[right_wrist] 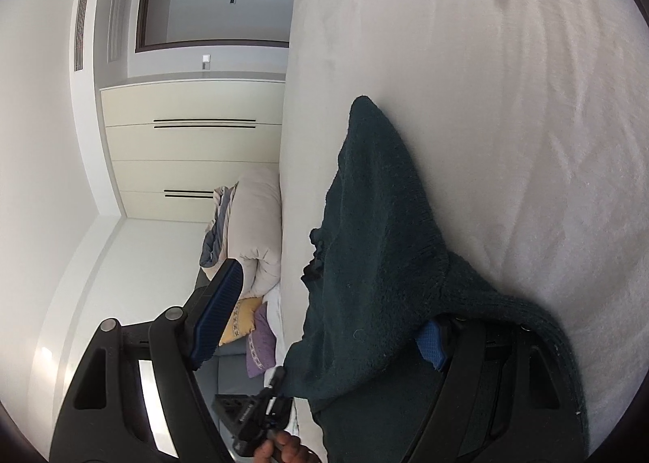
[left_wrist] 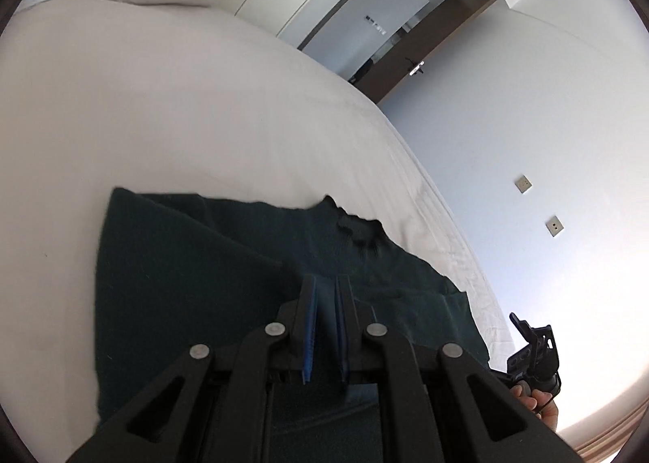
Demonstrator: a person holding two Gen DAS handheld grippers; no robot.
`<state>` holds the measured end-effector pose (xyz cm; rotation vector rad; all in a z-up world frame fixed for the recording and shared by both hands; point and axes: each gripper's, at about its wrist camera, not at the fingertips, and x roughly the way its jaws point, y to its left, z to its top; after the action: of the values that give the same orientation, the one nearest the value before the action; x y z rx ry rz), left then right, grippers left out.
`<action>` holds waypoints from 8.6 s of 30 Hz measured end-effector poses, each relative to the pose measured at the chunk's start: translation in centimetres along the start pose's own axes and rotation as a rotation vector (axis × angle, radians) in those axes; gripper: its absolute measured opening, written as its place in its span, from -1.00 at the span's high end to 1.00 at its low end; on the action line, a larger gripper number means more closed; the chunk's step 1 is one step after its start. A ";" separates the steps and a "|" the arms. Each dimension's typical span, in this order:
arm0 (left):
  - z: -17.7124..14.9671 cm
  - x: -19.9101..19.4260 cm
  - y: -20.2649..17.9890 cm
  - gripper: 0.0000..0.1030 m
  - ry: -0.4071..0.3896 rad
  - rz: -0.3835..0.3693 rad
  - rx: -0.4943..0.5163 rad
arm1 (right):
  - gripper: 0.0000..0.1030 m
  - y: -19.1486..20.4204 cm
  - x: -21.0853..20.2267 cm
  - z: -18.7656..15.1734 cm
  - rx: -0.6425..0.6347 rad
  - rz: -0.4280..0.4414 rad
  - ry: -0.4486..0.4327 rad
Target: Fold small clothes
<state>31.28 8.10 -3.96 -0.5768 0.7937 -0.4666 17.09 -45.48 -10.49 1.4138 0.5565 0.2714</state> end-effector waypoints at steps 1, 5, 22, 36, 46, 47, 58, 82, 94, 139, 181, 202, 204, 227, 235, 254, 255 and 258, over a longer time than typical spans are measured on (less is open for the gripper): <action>-0.1 0.1 0.6 0.83 0.007 0.005 -0.017 | -0.47 -0.1 -0.2 0.1 0.001 0.001 0.000; -2.2 1.1 3.0 0.90 0.080 0.055 -0.064 | -0.46 0.2 -0.2 -0.1 -0.030 -0.021 0.011; -4.7 2.9 -2.4 -0.13 0.150 0.086 0.122 | -0.47 3.6 -11.1 -2.4 -0.128 -0.087 -0.069; -6.0 1.5 -2.8 -0.16 0.148 0.146 0.186 | -0.26 1.7 -2.8 0.2 -0.180 -0.113 0.140; -12.5 -14.5 -0.6 -0.79 0.027 0.221 0.087 | -0.48 4.9 -16.3 -5.4 -0.382 -0.261 0.055; -13.3 -15.5 -0.6 -0.79 0.027 0.225 0.088 | -0.48 5.0 -17.1 -6.1 -0.402 -0.274 0.062; -22.9 -21.3 1.0 -0.79 0.166 0.226 -0.006 | -0.48 3.7 -25.2 -15.3 -0.599 -0.506 0.203; -24.4 -21.6 1.3 -0.26 0.337 0.108 -0.055 | -0.16 -2.9 -28.7 -15.8 -0.333 -0.460 0.396; -24.7 -22.8 3.3 -0.19 0.335 0.013 -0.234 | 0.33 -3.7 -28.9 -15.6 -0.307 -0.443 0.406; -12.8 -22.7 0.9 0.85 0.028 -0.140 -0.292 | 0.87 9.1 -21.8 -8.5 -0.415 -0.257 0.201; 5.4 -0.2 7.4 0.79 0.055 0.022 -0.330 | 0.86 8.2 8.6 7.3 -0.371 -0.450 0.139; 0.7 -4.5 6.1 -0.46 0.028 0.150 -0.160 | -0.79 10.9 5.9 1.0 -0.750 -0.565 0.080; 0.5 -4.4 6.2 -0.46 0.039 0.156 -0.152 | -0.75 11.1 6.1 0.1 -0.802 -0.588 0.103; 2.7 0.4 4.0 -0.13 0.103 0.350 0.075 | -0.27 9.9 8.1 1.7 -0.857 -0.627 0.123; 3.0 3.3 3.4 0.37 0.137 0.449 0.165 | 0.70 8.6 11.2 2.0 -0.860 -0.727 0.174; 2.4 -0.8 8.0 0.78 0.010 0.359 -0.148 | 0.87 6.1 6.9 3.3 -0.634 -0.679 0.150; 2.3 -0.8 7.9 0.71 0.006 0.360 -0.152 | 0.86 6.3 6.7 3.1 -0.632 -0.686 0.146; 1.9 -2.2 7.6 0.20 -0.024 0.393 -0.158 | 0.85 7.1 5.5 2.3 -0.639 -0.680 0.121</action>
<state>32.68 15.61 -6.59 -0.5547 0.9013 -0.0361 23.97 -43.57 -4.53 0.5440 0.9173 -0.0229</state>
